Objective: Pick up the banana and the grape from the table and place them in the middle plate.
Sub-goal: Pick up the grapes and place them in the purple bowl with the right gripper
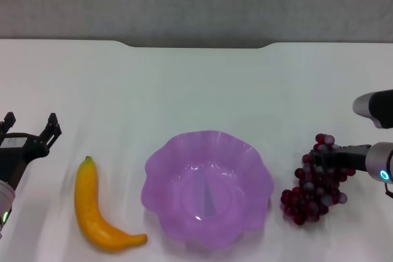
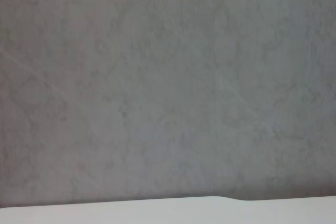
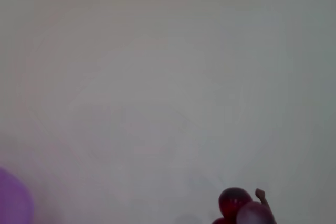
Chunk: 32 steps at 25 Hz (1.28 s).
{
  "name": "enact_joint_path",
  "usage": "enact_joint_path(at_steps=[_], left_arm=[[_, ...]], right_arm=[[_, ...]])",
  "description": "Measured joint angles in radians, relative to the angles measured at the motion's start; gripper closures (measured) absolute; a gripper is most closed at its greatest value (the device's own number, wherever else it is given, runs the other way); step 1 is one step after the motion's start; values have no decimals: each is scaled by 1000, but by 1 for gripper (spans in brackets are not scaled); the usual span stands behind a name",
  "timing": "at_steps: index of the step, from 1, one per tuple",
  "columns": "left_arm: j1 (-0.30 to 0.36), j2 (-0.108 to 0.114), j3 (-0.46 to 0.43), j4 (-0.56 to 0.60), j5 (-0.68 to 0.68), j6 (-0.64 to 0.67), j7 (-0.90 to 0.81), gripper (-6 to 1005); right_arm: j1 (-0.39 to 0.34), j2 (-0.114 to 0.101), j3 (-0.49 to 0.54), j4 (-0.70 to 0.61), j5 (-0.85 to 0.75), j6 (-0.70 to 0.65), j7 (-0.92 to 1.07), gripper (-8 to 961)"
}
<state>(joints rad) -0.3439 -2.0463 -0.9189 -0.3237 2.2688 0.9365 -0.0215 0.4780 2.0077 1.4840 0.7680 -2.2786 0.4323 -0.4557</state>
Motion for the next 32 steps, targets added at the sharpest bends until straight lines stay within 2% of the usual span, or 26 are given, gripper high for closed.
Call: enact_joint_path(at_steps=[7,22,32], left_arm=[[1,-1,0,0,-1,-4,0,105],[3,-1,-1,0,-6,-1,0,106],[3,-2,0,0,-3,-1,0,105]], right_arm=[[-49,0,-99,2,8,-152,0,445],[-64,2,-180,-1,47,-234,8,474],[-64,3,-193,-1,47,-260,11,502]])
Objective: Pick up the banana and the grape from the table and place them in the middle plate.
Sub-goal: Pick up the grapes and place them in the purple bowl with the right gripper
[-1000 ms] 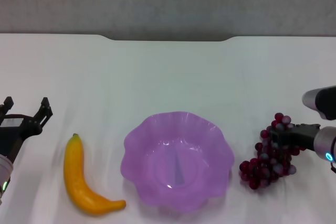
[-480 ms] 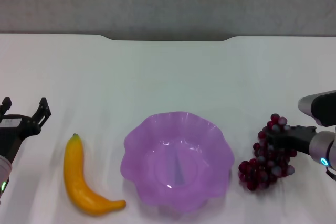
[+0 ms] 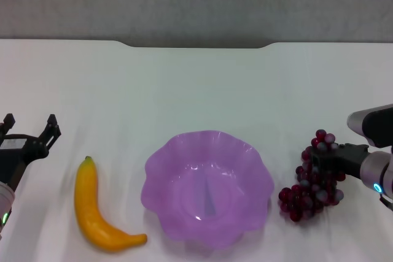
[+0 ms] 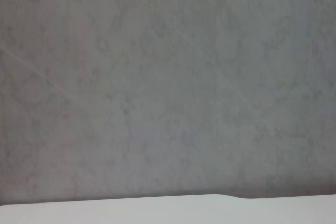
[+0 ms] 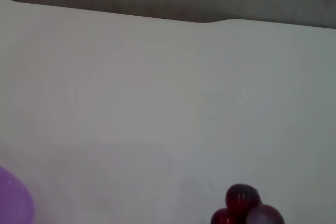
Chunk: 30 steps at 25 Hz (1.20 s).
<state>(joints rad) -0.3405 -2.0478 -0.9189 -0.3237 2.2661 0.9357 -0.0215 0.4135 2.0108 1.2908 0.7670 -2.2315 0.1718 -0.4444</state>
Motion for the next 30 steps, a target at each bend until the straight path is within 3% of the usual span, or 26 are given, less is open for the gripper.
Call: enact_joint_path(at_steps=[30], left_arm=[[-3,0,-3,0,2,2,0,105]], right_arm=[[-1,0,-17,0,0,-33,-2,516]])
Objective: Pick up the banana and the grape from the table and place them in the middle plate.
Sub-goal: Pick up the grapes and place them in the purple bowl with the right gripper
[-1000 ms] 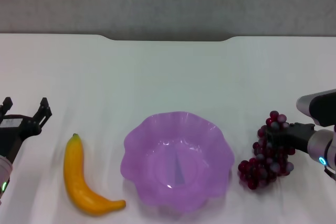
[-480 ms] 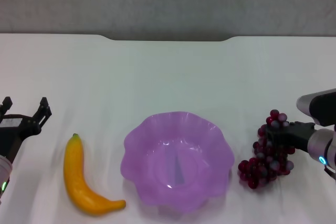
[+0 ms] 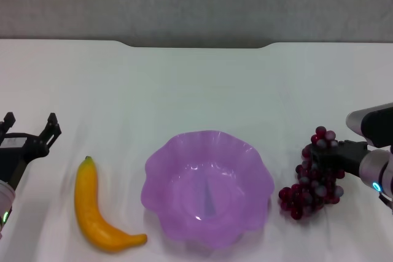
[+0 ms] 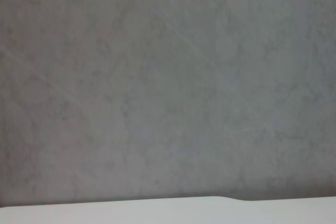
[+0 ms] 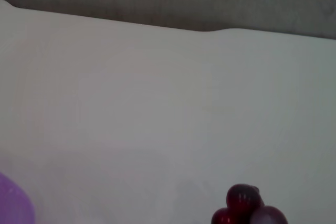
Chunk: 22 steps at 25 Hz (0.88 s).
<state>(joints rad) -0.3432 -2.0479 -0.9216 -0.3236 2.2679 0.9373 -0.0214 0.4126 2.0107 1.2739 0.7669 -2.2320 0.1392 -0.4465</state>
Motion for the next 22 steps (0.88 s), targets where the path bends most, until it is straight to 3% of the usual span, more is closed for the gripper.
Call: enact_joint_path(at_steps=[22], left_arm=[[-2,0,4,0,-1,-7,0,105]], right_arm=[[0,0,-43,-15,1,-51,5,525]])
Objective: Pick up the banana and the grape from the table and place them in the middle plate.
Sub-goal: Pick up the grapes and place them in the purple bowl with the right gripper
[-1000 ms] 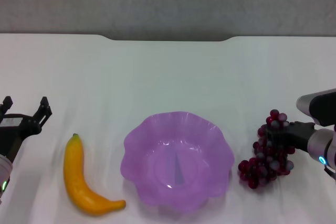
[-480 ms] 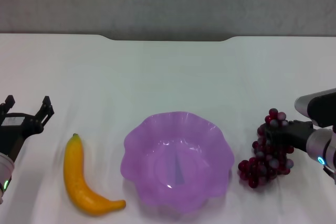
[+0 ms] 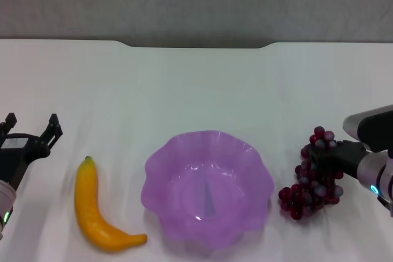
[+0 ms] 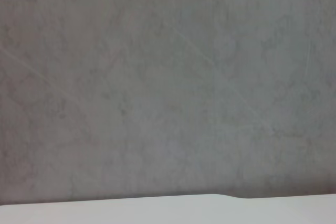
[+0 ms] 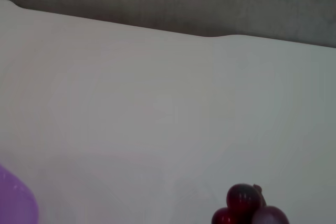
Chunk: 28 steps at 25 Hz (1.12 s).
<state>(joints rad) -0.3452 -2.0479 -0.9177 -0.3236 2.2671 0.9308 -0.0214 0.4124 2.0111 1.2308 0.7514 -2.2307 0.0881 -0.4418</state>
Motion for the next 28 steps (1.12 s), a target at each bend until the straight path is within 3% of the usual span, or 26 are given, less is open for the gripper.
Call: enact_joint_path(at_steps=[15,28], left_arm=[[4,0,-3,0,-3,1,0,106],[3,1,-4,2,-5,0,-1,106]], right_arm=[[-33,0,-132,15,16,-187,0,530],[-78,-5,-327,24,-6,-532,0,535]])
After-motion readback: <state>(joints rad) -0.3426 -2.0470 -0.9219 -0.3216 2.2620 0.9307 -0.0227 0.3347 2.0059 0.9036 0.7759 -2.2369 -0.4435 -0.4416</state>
